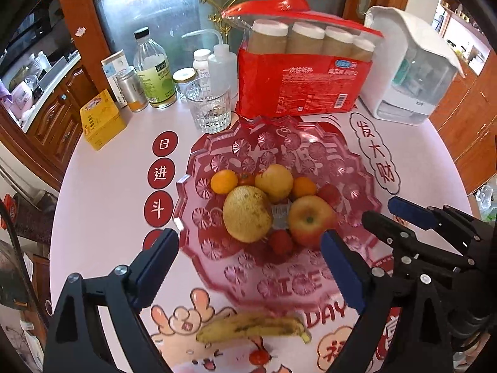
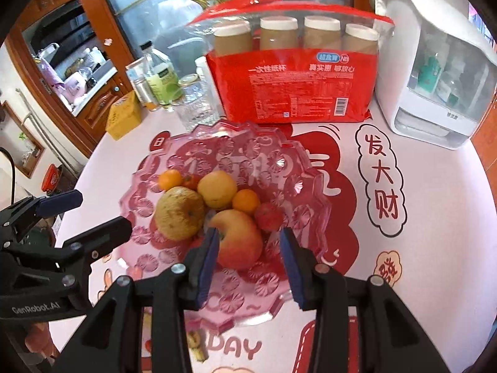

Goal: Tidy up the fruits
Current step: 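Withdraw both tools from the bowl toward the banana and last tomato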

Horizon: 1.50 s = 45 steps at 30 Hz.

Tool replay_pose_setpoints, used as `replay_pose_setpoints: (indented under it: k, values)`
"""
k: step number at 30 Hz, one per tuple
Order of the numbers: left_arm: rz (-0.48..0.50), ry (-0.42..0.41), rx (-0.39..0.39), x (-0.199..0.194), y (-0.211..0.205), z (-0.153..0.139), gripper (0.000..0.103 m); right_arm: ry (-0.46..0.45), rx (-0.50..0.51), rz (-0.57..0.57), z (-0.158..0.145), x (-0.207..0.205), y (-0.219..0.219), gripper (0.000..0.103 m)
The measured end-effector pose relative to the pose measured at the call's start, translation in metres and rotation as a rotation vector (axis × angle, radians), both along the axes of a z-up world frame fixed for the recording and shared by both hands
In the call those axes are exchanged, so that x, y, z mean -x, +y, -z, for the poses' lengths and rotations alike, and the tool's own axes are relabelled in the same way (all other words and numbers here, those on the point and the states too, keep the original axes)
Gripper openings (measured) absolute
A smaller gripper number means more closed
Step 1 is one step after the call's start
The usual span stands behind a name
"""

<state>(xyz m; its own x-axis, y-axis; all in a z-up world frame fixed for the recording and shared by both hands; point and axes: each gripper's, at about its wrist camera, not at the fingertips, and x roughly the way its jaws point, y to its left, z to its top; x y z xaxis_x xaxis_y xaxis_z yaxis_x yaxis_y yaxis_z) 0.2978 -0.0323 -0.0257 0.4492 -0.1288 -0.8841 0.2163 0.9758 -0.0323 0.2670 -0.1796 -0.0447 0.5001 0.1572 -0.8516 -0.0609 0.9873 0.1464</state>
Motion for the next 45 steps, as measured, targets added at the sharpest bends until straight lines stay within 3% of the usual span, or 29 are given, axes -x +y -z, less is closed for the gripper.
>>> replay_pose_setpoints:
  k: [12,22,33,45]
  values:
    - [-0.015,-0.072,0.019,0.071,0.009,-0.048,0.094,-0.077,-0.038,-0.026,-0.04,0.053,-0.005,0.042]
    - [-0.047,-0.123,0.022,0.125,0.032,-0.064,0.095,-0.116,-0.061,-0.06,-0.059,0.087,-0.012,0.047]
    - [-0.141,-0.149,-0.013,0.175,0.044,-0.019,0.095,-0.106,-0.056,-0.178,-0.042,0.117,0.007,0.049]
    - [-0.149,-0.01,0.095,0.18,0.049,0.073,0.095,-0.023,-0.054,-0.255,0.028,0.119,0.017,0.05]
